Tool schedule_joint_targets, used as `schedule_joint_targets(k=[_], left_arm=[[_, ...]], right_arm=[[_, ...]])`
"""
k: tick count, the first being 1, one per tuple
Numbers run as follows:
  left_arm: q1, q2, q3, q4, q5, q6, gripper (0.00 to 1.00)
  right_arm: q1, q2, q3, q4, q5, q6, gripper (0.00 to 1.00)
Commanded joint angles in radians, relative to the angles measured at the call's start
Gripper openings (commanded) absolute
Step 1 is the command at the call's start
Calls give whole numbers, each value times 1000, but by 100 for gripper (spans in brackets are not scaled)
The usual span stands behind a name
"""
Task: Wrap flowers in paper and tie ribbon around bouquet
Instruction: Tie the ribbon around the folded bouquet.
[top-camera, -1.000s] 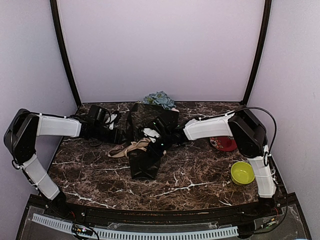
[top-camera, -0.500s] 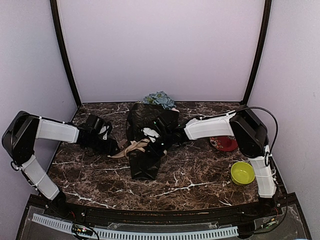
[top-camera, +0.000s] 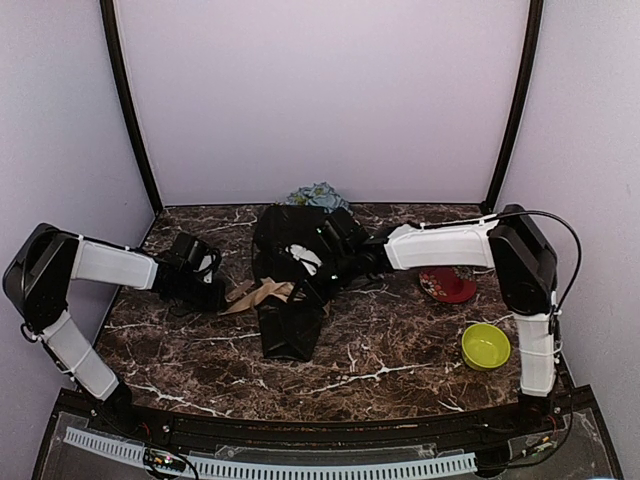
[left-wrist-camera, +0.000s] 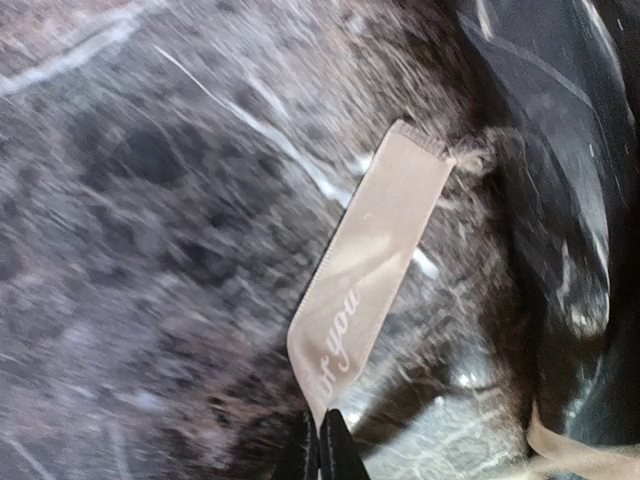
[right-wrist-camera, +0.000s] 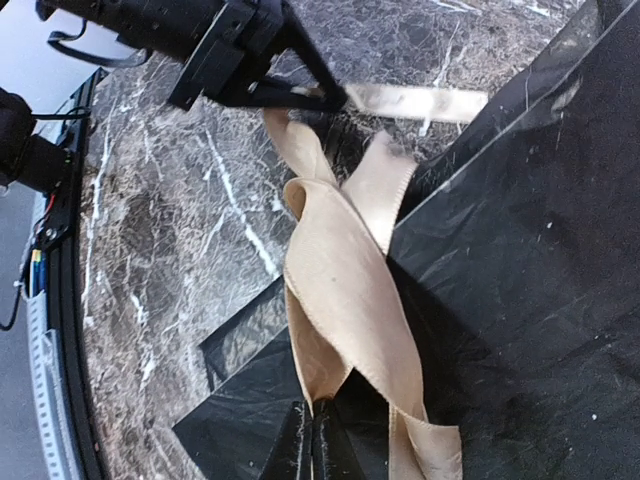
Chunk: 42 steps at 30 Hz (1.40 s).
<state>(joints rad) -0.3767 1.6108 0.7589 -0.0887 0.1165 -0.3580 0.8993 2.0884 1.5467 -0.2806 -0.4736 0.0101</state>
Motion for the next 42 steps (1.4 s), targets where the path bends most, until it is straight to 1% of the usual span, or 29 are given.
schedule_joint_targets(k=[1, 4, 8, 12, 15, 19, 22, 25, 27, 29, 31, 34, 35, 37, 42], left_arm=[[26, -32, 49, -14, -93, 27, 0], [50, -20, 67, -4, -125, 39, 0], [91, -2, 93, 9, -129, 62, 0], [144, 30, 127, 28, -127, 78, 0], [192, 83, 172, 42, -105, 82, 0], [234, 185, 281, 25, -85, 97, 0], [246, 237, 313, 23, -82, 94, 0], [256, 262, 323, 17, -92, 92, 0], [261, 272, 322, 6, -100, 92, 0], [263, 272, 313, 4, -101, 92, 0], [263, 269, 304, 4, -96, 90, 0], [263, 264, 296, 2, -97, 88, 0], [263, 263, 294, 1, -95, 89, 0], [263, 260, 294, -2, -93, 91, 0], [265, 246, 289, -7, -101, 101, 0]], right_arm=[[-34, -29, 12, -91, -69, -5, 0], [-54, -13, 25, -117, -76, -10, 0], [-67, 22, 54, -125, -106, -17, 0], [-94, 93, 140, -141, -125, -6, 0], [-110, 140, 207, -182, -135, -23, 0], [-130, 149, 225, -224, -160, -64, 0], [-152, 128, 210, -258, -233, -108, 0], [-173, 102, 176, -285, -397, -164, 0], [-189, 89, 150, -290, -458, -175, 0], [-214, 70, 89, -235, -481, -129, 0], [-240, 41, 15, -124, -461, -29, 0], [-280, -11, -89, 24, -359, 139, 0], [-285, -30, -111, 49, -317, 177, 0], [-288, -59, -124, 45, -256, 208, 0], [-289, -94, -150, -5, -216, 268, 0]])
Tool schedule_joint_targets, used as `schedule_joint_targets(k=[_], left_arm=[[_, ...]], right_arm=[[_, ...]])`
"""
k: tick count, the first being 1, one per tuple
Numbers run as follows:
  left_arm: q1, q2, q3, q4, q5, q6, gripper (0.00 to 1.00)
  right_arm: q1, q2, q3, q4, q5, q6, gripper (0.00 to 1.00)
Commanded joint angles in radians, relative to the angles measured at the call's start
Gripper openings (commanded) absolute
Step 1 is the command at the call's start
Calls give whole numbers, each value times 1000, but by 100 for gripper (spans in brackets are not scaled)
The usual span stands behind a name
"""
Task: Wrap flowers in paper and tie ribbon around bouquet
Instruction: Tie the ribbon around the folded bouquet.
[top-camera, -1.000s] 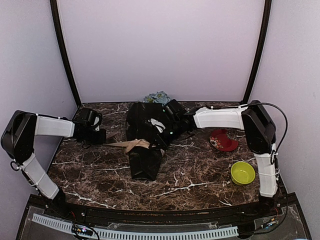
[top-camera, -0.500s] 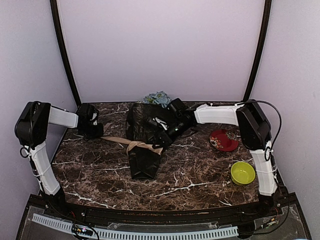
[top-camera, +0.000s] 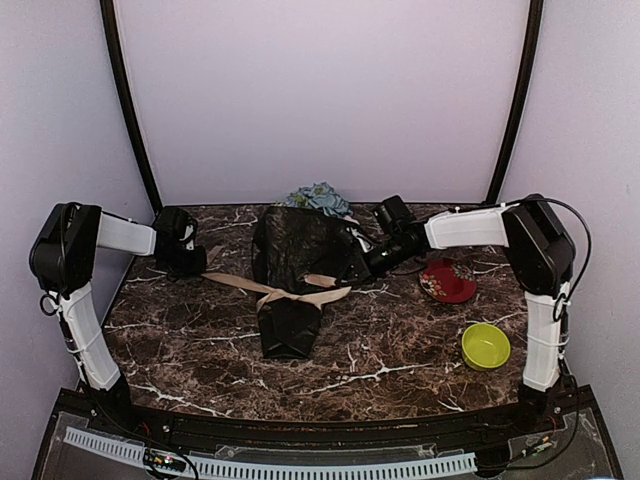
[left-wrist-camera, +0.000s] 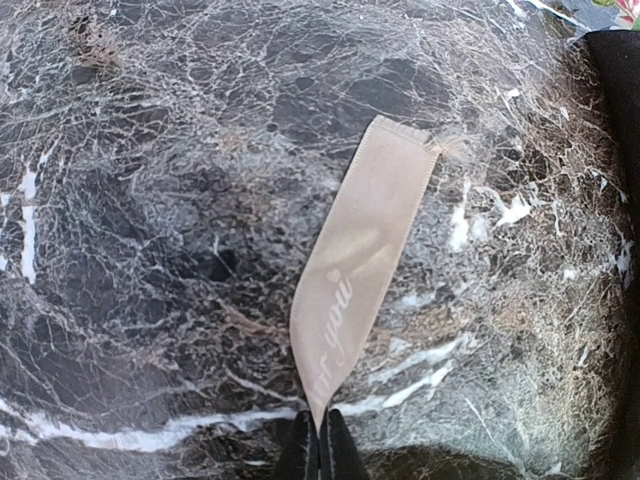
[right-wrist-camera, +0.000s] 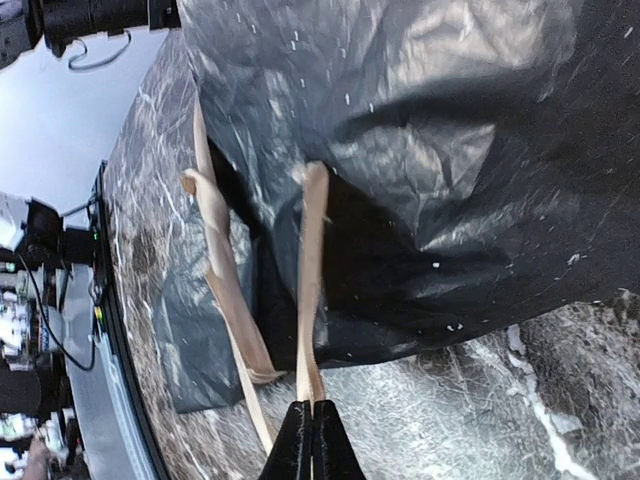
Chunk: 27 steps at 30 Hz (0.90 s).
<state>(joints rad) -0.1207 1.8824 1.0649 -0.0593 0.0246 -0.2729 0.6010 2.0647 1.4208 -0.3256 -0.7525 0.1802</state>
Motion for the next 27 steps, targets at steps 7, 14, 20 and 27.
schedule_joint_targets(k=[7, 14, 20, 27], left_arm=[[8, -51, -40, -18, 8, 24, 0], [8, -87, -79, 51, 85, 3, 0], [-13, -143, -142, 176, 197, -25, 0], [-113, -154, -116, 208, 231, -10, 0]], right_arm=[[-46, -116, -108, 167, 179, 296, 0], [-63, -22, 56, 336, 231, 376, 0], [-89, 58, 177, 356, 364, 366, 0], [-97, 71, 231, 353, 364, 349, 0]])
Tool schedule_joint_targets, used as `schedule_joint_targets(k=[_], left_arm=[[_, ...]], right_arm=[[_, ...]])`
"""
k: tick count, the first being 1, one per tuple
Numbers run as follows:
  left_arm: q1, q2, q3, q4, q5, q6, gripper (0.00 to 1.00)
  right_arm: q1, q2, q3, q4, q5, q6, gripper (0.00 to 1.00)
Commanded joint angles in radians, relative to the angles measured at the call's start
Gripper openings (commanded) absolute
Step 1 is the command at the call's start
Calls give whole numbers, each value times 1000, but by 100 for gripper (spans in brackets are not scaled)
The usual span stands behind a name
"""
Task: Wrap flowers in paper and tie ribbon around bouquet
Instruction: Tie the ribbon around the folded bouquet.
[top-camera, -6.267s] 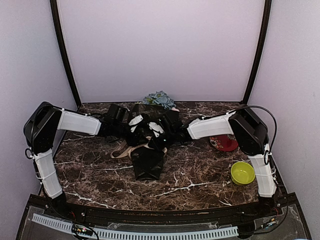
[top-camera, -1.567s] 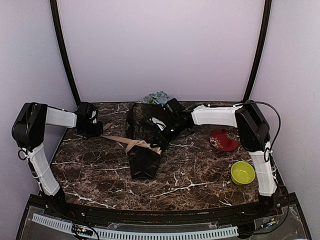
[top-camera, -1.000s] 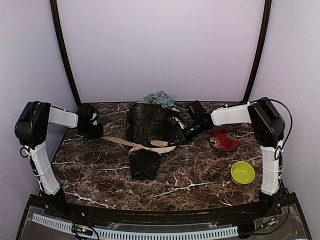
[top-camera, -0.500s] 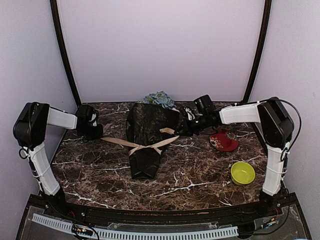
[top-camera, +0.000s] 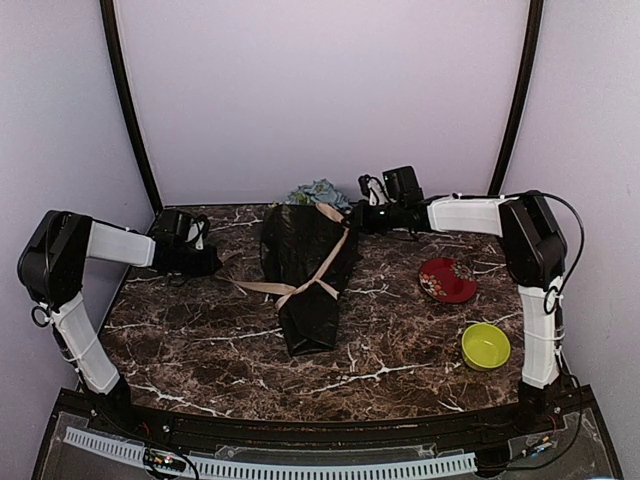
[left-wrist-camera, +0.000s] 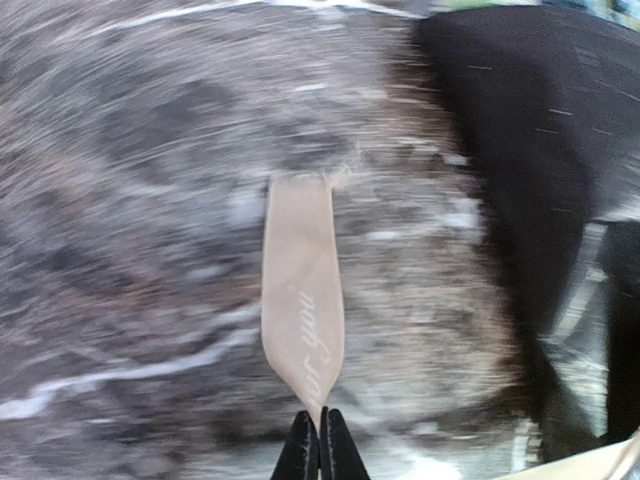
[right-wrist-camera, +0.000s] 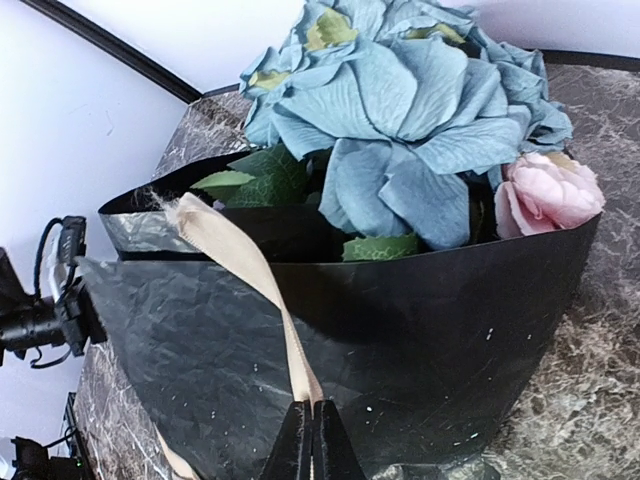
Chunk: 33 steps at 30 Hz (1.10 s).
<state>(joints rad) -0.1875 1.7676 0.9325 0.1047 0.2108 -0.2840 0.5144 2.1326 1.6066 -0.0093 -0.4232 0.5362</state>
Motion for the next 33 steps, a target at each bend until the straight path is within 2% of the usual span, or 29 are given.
schedule_joint_targets(k=[1, 11, 19, 28, 33], left_arm=[[-53, -39, 21, 46, 47, -5, 0], [-68, -64, -9, 55, 21, -52, 0], [-73, -77, -34, 84, 22, -79, 0], [-132, -36, -24, 104, 34, -92, 0], [-141, -30, -17, 105, 37, -92, 0]], right_arm=[[-10, 2, 46, 42, 29, -4, 0], [-37, -27, -45, 116, 31, 69, 0], [-37, -30, -54, 127, 12, 75, 0], [22, -159, -87, 162, -66, -5, 0], [38, -148, -75, 172, -97, 13, 0]])
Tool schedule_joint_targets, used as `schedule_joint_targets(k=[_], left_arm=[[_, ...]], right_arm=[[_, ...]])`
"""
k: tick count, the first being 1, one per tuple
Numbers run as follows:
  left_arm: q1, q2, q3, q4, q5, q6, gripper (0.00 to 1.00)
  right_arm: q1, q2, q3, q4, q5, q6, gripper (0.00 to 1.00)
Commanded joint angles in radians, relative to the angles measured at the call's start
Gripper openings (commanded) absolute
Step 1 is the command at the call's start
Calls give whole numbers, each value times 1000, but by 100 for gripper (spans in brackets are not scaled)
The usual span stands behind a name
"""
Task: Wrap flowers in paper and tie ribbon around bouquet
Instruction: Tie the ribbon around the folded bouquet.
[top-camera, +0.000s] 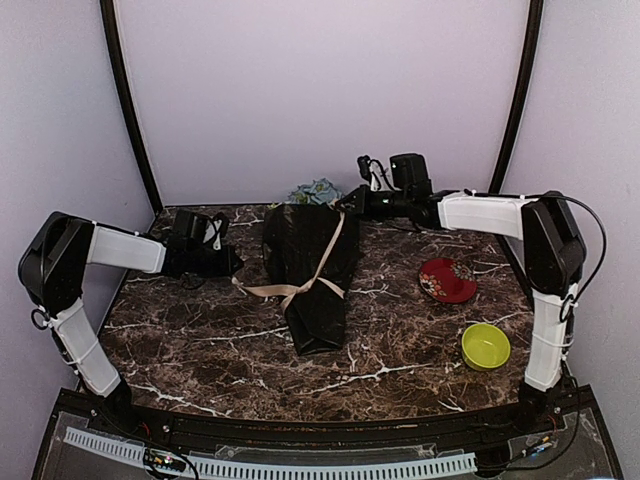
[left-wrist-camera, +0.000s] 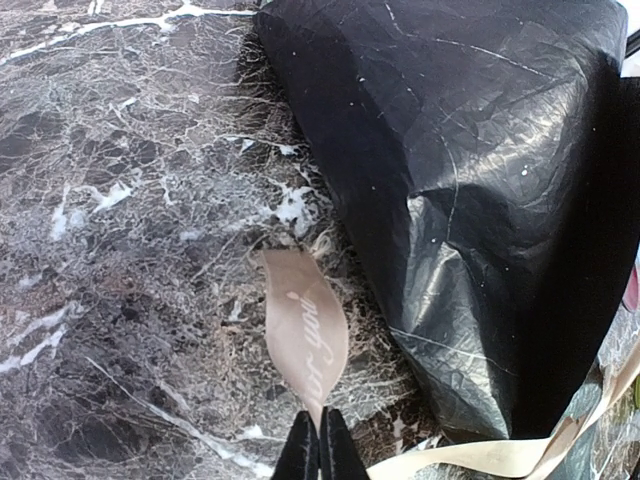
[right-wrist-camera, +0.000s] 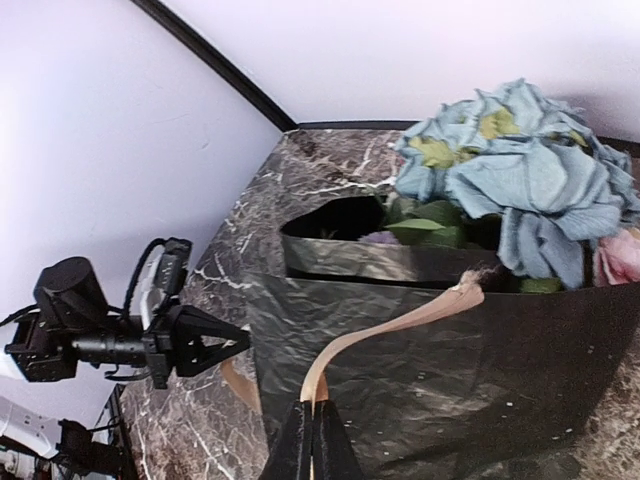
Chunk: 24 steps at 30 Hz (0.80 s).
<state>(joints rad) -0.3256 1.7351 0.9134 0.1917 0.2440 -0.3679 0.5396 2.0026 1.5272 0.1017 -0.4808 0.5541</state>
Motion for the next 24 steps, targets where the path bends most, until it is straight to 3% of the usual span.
schedule_joint_targets(k=[1, 17, 24], left_arm=[[-4, 2, 2, 18, 5, -8, 0], [0, -8, -11, 19, -30, -26, 0], [136, -20, -118, 49, -47, -188, 0]], right_arm=[[13, -12, 4, 66, -41, 0, 0], [-26, -2, -23, 45, 7, 5, 0], [-216, -93, -248, 21, 136, 11, 0]])
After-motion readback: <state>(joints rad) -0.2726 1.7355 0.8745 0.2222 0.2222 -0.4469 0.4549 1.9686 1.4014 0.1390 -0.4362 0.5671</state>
